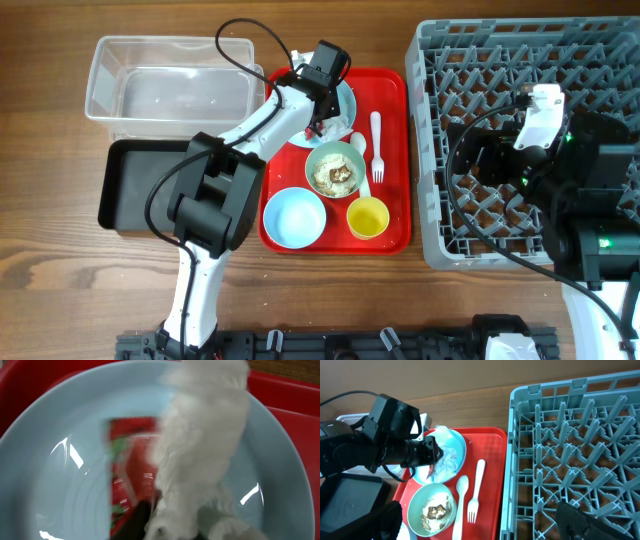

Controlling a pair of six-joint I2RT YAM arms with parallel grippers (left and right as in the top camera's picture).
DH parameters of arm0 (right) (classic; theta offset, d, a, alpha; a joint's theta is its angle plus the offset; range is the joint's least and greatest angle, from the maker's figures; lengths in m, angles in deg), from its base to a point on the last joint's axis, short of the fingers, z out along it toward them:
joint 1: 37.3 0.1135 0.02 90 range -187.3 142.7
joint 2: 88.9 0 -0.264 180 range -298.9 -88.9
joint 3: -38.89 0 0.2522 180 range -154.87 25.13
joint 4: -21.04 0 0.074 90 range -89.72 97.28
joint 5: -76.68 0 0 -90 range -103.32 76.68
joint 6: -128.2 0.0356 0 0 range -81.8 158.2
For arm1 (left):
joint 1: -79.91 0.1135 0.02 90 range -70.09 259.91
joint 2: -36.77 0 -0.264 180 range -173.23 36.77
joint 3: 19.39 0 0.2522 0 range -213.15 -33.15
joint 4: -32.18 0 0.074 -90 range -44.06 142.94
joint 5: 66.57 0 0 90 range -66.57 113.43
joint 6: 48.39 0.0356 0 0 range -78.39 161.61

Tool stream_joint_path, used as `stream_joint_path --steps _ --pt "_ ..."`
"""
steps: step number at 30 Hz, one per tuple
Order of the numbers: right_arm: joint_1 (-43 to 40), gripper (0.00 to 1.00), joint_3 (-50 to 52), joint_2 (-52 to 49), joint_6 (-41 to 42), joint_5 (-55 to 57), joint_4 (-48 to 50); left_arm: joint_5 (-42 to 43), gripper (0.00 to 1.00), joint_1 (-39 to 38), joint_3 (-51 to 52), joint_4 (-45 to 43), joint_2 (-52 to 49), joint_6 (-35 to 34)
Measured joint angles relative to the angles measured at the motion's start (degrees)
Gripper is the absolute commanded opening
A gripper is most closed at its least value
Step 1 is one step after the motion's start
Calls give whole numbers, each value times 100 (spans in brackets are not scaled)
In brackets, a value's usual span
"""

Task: Sort waste into correct bins and load items into the dishwasher rack
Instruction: 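Carry the wrapper and tissue left and drop into the clear bin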

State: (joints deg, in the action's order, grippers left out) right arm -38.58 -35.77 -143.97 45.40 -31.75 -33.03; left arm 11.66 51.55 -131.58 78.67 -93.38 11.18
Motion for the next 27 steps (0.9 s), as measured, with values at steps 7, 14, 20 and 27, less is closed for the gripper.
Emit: stream_joint_path --steps 7,14,20,27 --pt "0 100 0 -2 0 0 -39 2 4 4 -61 109 9 -9" --pt "0 99 0 -2 0 0 -61 26 4 291 -494 789 905 -9" --pt "0 99 0 -2 0 0 -63 17 4 986 -800 1355 2347 -11" --pt "0 99 0 -2 0 0 -63 0 5 1967 -717 1880 2297 -9"
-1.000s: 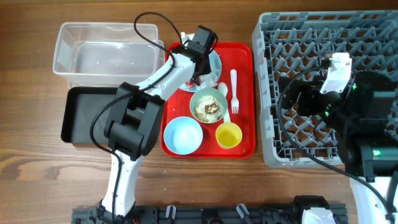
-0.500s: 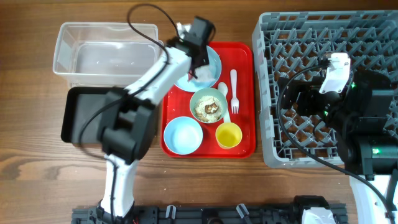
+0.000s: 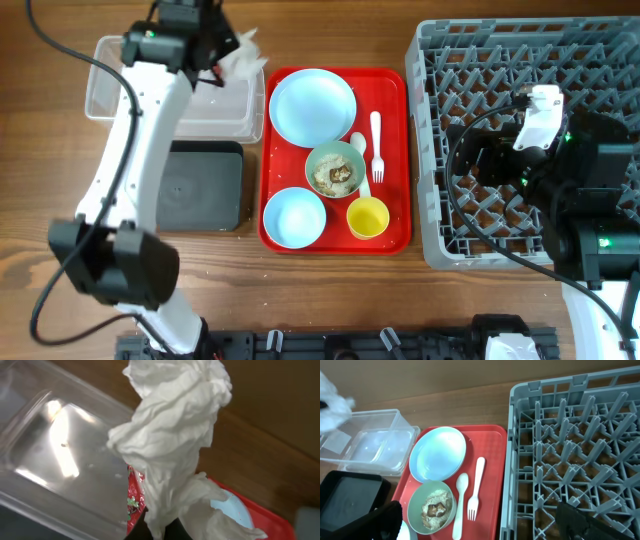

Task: Sort waste into correct bins and load items into the dishwasher rack
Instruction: 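Carry the wrapper and tissue left and drop into the clear bin, then move left gripper to the yellow cup and grasp it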

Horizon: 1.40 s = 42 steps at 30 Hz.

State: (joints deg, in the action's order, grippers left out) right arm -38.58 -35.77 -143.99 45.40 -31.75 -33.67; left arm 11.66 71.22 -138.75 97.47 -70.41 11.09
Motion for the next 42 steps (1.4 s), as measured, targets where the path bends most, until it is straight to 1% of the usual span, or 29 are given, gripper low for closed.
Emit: stream_joint_path --steps 1,2,4,7,8,9,10,11,18,20,24,27,29,30,33,37,39,42 --pt "0 99 0 0 0 0 0 0 11 90 59 -4 -105 0" --pt "0 100 0 0 0 0 0 0 21 168 118 -7 -212 0" --pt "0 99 0 -4 0 0 0 -2 48 326 236 -7 -525 59" --pt "0 99 0 -15 0 0 0 2 73 439 308 -44 -920 127" --pt "0 99 0 -22 0 -2 0 0 79 461 319 -61 -1005 188" --pt "0 99 0 -22 0 0 -4 -2 87 476 330 -79 -1091 229" --pt "0 100 0 -26 0 0 -13 4 92 494 334 -98 -1137 269" --pt "0 99 0 -26 0 0 -24 2 100 501 337 -114 -1178 308" --pt "0 100 0 -74 0 0 -22 118 100 505 334 -219 -1156 566" --pt "0 100 0 -81 0 0 -22 437 100 498 337 -116 -1023 778" --pt "0 100 0 -85 0 0 -22 890 98 374 337 232 -625 929" --pt "0 100 0 -85 0 0 -22 1217 97 70 334 564 -160 973" --pt "0 100 0 -85 0 0 -20 1377 91 -221 328 833 74 968" --pt "0 100 0 -85 0 0 -20 1392 91 -256 326 881 98 970" --pt "0 100 0 -85 0 0 -20 1617 89 -901 328 1416 208 802" --pt "0 100 0 -85 0 -2 -17 1727 86 -1591 455 1600 208 625" --pt "0 100 0 -85 0 0 -22 1773 80 -1893 520 1665 208 581" --pt "0 100 0 -85 0 0 -26 1867 68 -2251 686 1749 208 518"
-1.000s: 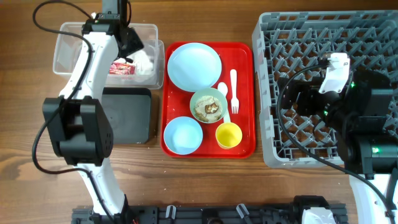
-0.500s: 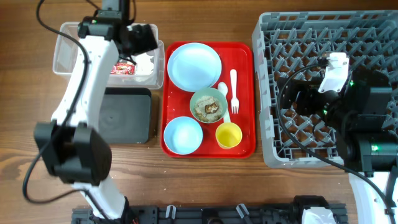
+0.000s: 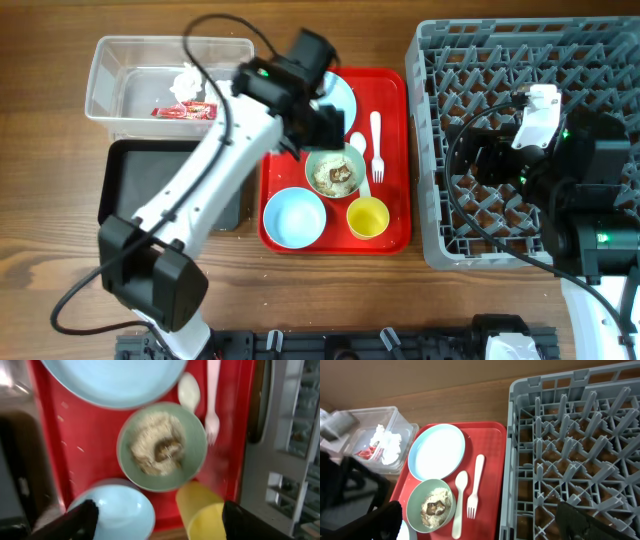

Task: Sort waste into correct bins and load items into the dishwasher rack
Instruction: 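Move left gripper to the yellow cup and grasp it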

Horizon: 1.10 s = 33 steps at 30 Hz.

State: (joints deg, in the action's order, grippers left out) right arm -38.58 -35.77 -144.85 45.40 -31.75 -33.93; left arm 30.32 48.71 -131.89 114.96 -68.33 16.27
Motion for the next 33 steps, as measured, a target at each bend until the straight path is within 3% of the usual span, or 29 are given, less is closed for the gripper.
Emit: stream_joint_path --steps 12,33 --pt "0 100 0 -260 0 0 -168 872 58 -885 1191 -728 0 -26" --pt "0 100 0 -409 0 0 -382 601 40 -1419 2015 -1445 -11 -564"
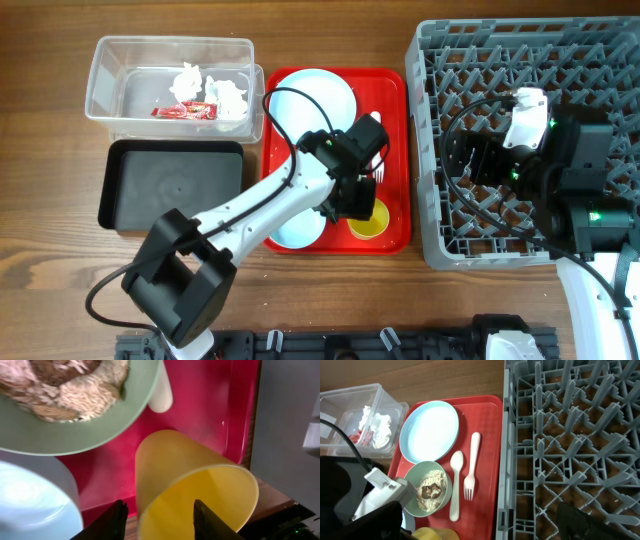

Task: Sort waste into correct bins and load items into the dishwasher rack
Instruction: 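Move left gripper to the yellow cup and grasp it, then lift the yellow cup and hand it to the right gripper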

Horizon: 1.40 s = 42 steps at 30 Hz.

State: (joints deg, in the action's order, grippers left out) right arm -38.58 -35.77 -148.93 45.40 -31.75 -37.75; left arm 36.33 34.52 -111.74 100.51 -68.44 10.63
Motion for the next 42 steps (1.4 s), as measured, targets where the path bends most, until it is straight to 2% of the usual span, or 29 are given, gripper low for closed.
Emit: stream_joint_path --steps 5,8,11,18,20,28,32,35,42 --pt "0 100 0 0 0 0 0 -42 33 -74 35 -22 0 -55" --pt "0 100 0 0 0 0 0 -116 21 -74 35 -22 -2 -105" --pt "0 99 0 0 0 0 -2 -192 12 -74 37 -28 -2 -122" --pt "0 100 0 0 0 0 -2 -304 12 -74 39 -61 -79 -192" --pt "0 100 0 0 0 0 -2 -323 4 -81 39 -68 -160 -197" --pt "0 100 0 0 0 0 -2 -306 4 -90 44 -87 -291 -243" --pt "0 100 0 0 39 -20 -2 256 4 208 44 -90 -258 -219" --pt "0 100 0 0 79 -278 24 922 4 708 52 -105 -70 -92" --pt "0 100 0 -219 144 -1934 662 3399 4 2474 52 -129 737 706"
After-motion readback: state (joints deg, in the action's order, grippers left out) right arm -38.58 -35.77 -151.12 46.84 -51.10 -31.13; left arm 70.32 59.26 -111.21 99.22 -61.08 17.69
